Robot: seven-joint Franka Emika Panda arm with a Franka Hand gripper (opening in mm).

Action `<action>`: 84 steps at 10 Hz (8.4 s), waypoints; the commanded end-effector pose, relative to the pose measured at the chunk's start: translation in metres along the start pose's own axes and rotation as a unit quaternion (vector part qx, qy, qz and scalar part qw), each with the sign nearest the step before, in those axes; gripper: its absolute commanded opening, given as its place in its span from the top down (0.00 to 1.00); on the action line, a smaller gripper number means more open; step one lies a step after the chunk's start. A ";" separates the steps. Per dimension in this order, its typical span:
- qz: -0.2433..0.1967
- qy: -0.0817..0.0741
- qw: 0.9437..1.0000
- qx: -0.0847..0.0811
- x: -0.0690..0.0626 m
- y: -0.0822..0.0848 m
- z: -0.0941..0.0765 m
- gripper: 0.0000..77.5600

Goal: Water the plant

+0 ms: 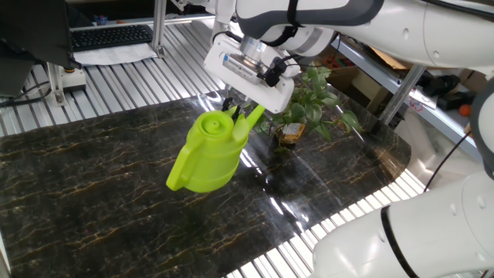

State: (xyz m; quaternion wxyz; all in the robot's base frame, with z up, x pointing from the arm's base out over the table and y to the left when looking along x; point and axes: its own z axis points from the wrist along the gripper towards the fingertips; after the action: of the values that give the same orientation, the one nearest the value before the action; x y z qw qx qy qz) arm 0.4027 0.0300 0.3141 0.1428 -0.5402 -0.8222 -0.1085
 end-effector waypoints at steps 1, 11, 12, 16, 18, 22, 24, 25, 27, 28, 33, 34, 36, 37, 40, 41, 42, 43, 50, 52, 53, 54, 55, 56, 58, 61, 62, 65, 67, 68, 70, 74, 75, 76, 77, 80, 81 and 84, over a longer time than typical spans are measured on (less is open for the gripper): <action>0.038 -0.011 0.999 -0.018 -0.002 0.009 -0.006 0.99; 0.080 -0.017 0.996 -0.039 -0.009 0.033 -0.016 0.99; 0.080 -0.017 0.996 -0.039 -0.009 0.033 -0.016 0.99; 0.087 -0.010 0.995 -0.043 -0.016 0.048 -0.025 0.99; 0.087 0.001 0.995 -0.046 -0.019 0.055 -0.031 0.99; 0.088 0.018 0.995 -0.050 -0.019 0.053 -0.048 0.99; 0.091 0.021 0.994 -0.050 -0.017 0.050 -0.055 0.99; 0.089 0.019 0.995 -0.050 -0.017 0.047 -0.062 0.99; 0.086 0.018 0.995 -0.050 -0.018 0.048 -0.065 0.99; 0.085 0.018 0.995 -0.050 -0.018 0.048 -0.065 0.99; 0.082 0.008 0.995 -0.048 -0.022 0.054 -0.072 0.99; 0.085 0.007 0.995 -0.048 -0.022 0.054 -0.072 0.99; 0.088 0.005 0.995 -0.050 -0.022 0.054 -0.072 0.99; 0.092 0.006 0.995 -0.050 -0.022 0.054 -0.072 0.99; 0.089 0.010 0.995 -0.051 -0.021 0.053 -0.071 0.99; 0.088 0.009 0.995 -0.052 -0.021 0.053 -0.070 0.99; 0.085 0.010 0.995 -0.054 -0.021 0.053 -0.070 0.99; 0.085 0.011 0.995 -0.055 -0.021 0.053 -0.070 0.99; 0.063 -0.006 0.997 -0.038 -0.021 0.053 -0.070 0.99; 0.072 -0.002 0.997 -0.036 -0.021 0.053 -0.070 0.99; 0.085 0.003 0.996 -0.033 -0.021 0.053 -0.070 0.99; 0.086 0.004 0.996 -0.033 -0.021 0.053 -0.070 0.99; 0.088 0.009 0.995 -0.034 -0.021 0.053 -0.070 0.99; 0.087 0.010 0.996 -0.033 -0.021 0.053 -0.070 0.99; 0.091 0.009 0.995 -0.035 -0.021 0.053 -0.070 0.99; 0.100 0.012 0.994 -0.036 -0.009 0.056 -0.079 0.99; 0.104 0.011 0.994 -0.036 -0.001 0.057 -0.084 0.99; 0.109 0.019 0.993 -0.040 0.010 0.055 -0.096 0.99; 0.120 0.051 0.990 -0.045 0.013 0.048 -0.120 0.99; 0.121 0.055 0.990 -0.043 0.014 0.045 -0.129 0.99; 0.119 0.065 0.990 -0.043 0.014 0.042 -0.137 0.99; 0.115 0.080 0.990 -0.023 0.005 0.052 -0.156 0.99; 0.116 0.080 0.990 -0.021 0.004 0.053 -0.158 0.99; 0.116 0.081 0.990 -0.019 0.004 0.052 -0.160 0.99; 0.118 0.085 0.989 -0.018 0.003 0.052 -0.160 0.99; 0.120 0.089 0.989 -0.015 0.001 0.052 -0.161 0.99; 0.118 0.090 0.989 -0.015 -0.002 0.052 -0.163 0.99; 0.115 0.098 0.988 -0.013 -0.008 0.052 -0.169 0.99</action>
State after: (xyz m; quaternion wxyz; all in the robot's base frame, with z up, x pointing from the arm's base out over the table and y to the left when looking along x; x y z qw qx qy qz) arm 0.4716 -0.0092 0.4658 0.2252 -0.6221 -0.7346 -0.1501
